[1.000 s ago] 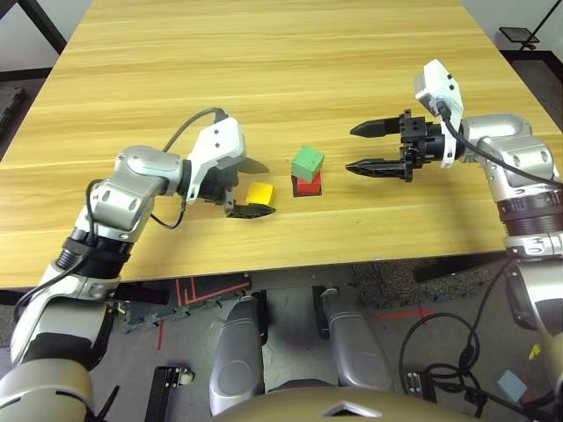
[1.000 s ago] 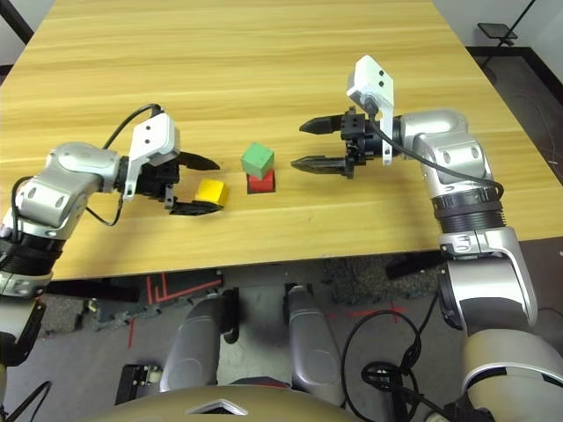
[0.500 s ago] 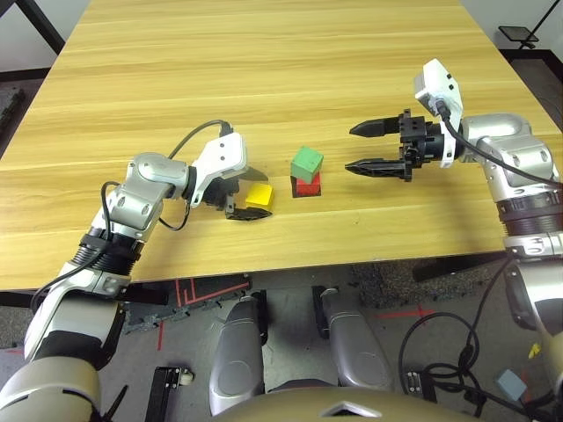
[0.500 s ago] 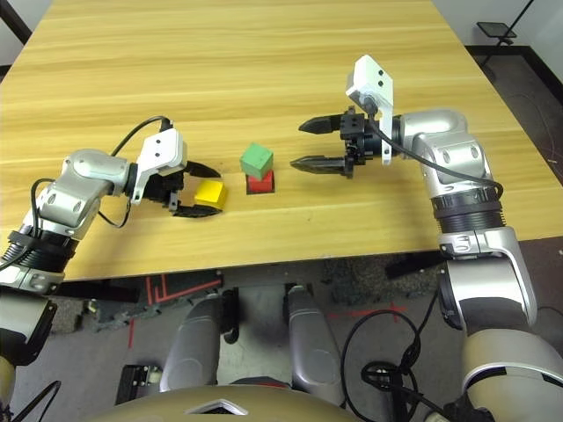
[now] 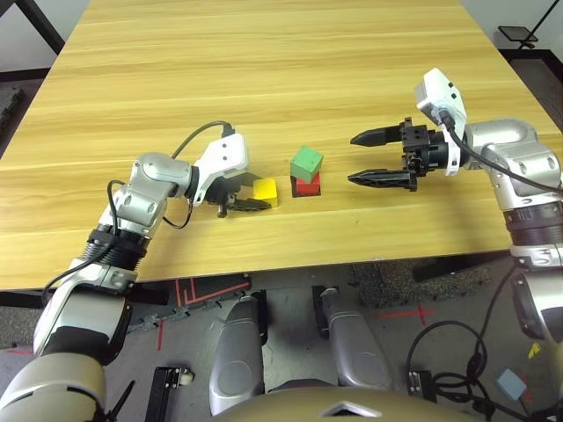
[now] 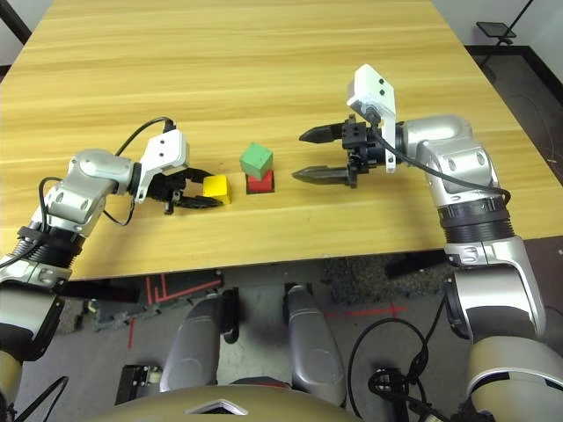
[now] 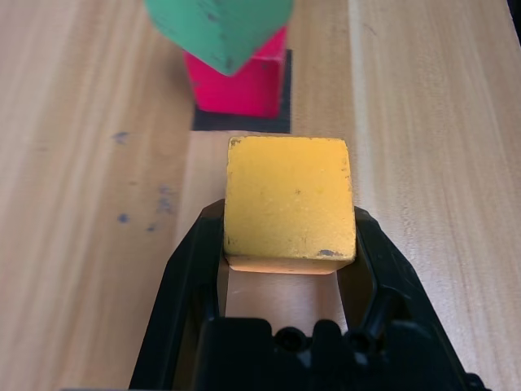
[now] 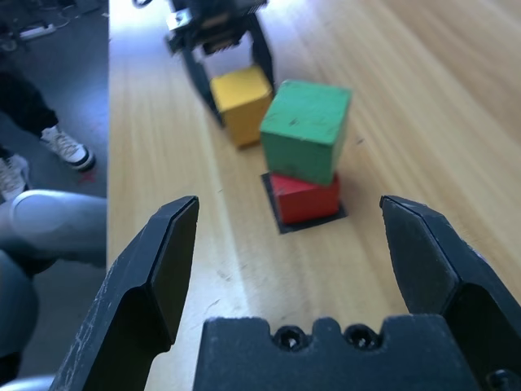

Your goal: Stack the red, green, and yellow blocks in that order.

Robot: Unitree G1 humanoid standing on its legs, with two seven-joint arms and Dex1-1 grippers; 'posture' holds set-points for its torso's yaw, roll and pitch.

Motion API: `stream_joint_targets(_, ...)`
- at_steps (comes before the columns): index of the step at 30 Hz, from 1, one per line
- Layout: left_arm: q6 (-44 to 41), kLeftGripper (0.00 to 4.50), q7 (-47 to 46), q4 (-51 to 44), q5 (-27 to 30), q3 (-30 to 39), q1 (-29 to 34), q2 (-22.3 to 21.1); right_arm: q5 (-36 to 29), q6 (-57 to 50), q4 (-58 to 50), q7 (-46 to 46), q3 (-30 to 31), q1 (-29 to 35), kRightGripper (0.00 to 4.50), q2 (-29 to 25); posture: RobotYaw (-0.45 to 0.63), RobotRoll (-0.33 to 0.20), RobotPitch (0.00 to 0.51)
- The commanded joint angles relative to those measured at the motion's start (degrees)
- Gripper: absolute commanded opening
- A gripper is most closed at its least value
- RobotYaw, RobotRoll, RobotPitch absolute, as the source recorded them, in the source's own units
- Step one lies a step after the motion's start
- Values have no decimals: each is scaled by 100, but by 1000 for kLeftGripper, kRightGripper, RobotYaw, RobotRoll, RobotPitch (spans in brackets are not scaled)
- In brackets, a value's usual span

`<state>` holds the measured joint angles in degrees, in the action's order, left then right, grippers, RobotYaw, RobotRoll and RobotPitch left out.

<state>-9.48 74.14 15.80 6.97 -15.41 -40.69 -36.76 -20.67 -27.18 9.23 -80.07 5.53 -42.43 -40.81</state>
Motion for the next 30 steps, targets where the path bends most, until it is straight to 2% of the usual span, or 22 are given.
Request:
stream_joint_targets(1,167,1979,57,327,-101,84,-258,-80,-89,-95,-264,-220,24,182,4500,-263,230,22,182)
stream_joint_targets(7,343,1979,91,782,-129,166,-773,-94,-94,-92,-282,-273,-37,302,4500,-477,225,24,182)
stream_joint_targets(16,-187,1979,237,512,139,338,-1444,20,-155,-154,-427,-201,-134,502,4500,-635,215,25,188)
stream_joint_targets(22,-1122,1979,342,-303,546,435,-1738,75,-219,-245,-572,-117,-189,619,4500,-705,213,27,189)
stream_joint_targets(30,-2050,1979,156,-1449,916,368,-1662,176,-288,-311,-653,-41,-252,713,4500,-822,208,26,197)
